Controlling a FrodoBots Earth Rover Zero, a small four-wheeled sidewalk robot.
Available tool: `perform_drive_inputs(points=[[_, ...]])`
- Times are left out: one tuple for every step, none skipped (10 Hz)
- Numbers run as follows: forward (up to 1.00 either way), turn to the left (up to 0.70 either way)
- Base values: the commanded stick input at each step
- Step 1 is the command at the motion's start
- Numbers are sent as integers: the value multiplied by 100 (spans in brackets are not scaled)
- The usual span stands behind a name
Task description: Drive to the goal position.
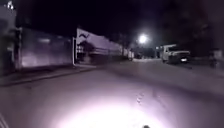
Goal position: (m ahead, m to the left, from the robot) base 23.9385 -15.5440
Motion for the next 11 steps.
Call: perform_drive_inputs(points=[[70, 0], [70, 0], [70, 0], [70, -5], [70, -25], [70, -35], [70, -3], [70, 0], [70, 0], [70, 0], [70, 0]])
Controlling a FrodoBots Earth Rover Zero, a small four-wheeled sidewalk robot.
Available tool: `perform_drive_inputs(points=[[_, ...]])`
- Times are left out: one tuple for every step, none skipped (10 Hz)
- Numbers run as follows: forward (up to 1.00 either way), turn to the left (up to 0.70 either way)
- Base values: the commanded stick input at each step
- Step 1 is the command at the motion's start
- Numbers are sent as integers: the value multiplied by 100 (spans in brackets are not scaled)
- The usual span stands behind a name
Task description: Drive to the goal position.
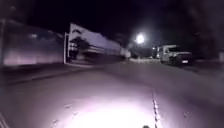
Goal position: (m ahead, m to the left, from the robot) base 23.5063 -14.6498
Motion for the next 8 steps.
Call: perform_drive_inputs(points=[[70, 0], [52, 0], [-8, 0], [-32, 0], [-70, 0], [-70, 0], [-70, 0], [-70, 0]])
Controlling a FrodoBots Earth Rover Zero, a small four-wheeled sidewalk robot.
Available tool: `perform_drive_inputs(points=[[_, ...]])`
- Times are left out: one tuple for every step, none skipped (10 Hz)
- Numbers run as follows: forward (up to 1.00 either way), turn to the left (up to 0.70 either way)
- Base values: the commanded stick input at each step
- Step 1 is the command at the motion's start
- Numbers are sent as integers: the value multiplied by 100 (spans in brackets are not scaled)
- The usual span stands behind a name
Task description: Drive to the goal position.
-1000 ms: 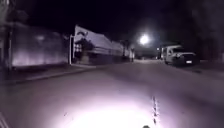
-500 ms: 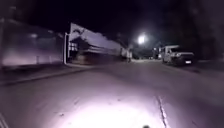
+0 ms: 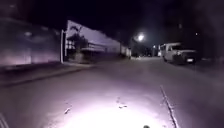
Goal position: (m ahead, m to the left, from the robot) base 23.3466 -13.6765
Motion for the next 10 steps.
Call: perform_drive_inputs(points=[[-70, 0], [-70, 0], [-70, 0], [-70, 0], [-70, 0], [-70, 0], [-70, 0], [-70, 0], [-70, 0], [-70, 0]])
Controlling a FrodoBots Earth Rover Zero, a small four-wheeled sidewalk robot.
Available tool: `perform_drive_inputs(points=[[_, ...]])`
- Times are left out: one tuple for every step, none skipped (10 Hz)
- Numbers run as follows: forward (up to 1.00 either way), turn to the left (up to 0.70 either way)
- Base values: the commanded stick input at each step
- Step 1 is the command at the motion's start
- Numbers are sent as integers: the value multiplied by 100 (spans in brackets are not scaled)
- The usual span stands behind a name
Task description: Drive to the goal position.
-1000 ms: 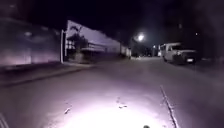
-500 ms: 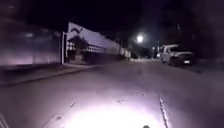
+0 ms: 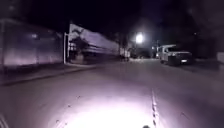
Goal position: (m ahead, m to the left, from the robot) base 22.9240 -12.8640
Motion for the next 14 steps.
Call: perform_drive_inputs(points=[[-70, 0], [-70, 0], [-70, 0], [-70, 0], [-70, 0], [-70, 0], [-70, 0], [-70, 0], [-70, 0], [-70, 0], [-70, 0], [-70, 0], [-70, 0], [-70, 0]])
